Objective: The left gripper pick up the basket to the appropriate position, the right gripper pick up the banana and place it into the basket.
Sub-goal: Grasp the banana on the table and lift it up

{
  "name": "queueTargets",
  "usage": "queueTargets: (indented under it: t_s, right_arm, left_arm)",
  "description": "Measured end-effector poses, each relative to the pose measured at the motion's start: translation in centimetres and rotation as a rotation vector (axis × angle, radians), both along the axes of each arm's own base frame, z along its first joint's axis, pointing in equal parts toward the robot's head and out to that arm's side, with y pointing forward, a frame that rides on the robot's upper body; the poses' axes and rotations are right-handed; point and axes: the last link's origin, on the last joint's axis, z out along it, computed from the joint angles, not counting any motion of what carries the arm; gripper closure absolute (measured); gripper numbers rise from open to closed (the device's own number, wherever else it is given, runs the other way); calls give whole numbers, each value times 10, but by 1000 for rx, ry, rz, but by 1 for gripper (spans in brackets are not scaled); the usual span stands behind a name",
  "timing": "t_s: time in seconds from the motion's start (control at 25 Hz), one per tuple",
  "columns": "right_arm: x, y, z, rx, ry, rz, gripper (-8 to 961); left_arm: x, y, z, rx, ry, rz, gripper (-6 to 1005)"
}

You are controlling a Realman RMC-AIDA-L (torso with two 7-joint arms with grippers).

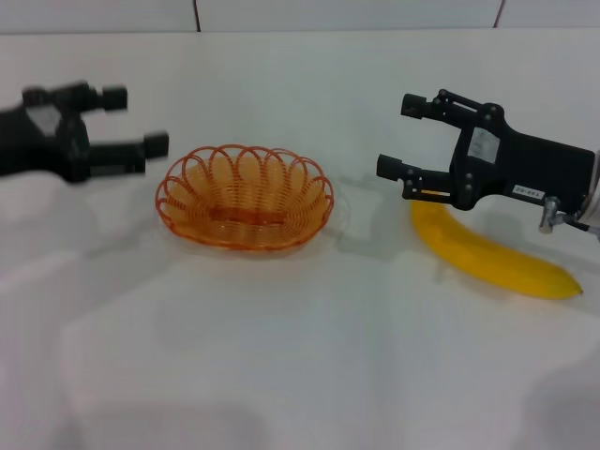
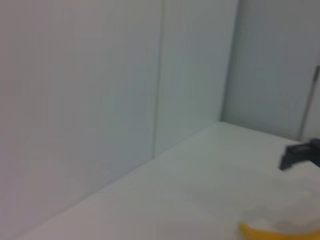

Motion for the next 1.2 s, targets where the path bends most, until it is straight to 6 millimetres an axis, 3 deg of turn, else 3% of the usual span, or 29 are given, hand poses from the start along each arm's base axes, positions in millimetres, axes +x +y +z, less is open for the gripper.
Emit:
queueTargets:
  t_s: [0.28,0.44,0.64,0.92,1.2]
  right_arm:
    - [1,-2,2,-2,4,4,118]
    - [4,-3,3,-1,2,-5,118]
    - [11,-5,7,-56,-61,-24,119]
    - [32,-8,20,-193,-237,-131,120]
    - [37,-4,21,-242,-377,-119,120]
  left_arm:
    - [-60,-43,-31,-49,-41,-41,107]
    - [-80,-53,-38,-25,-66,5,108]
    - [-89,-49,-35,-10,-61,62,108]
    - [-85,-43,-37,-11,-69,54,108]
    - [-83,-41,-37,-7,-77,47,109]
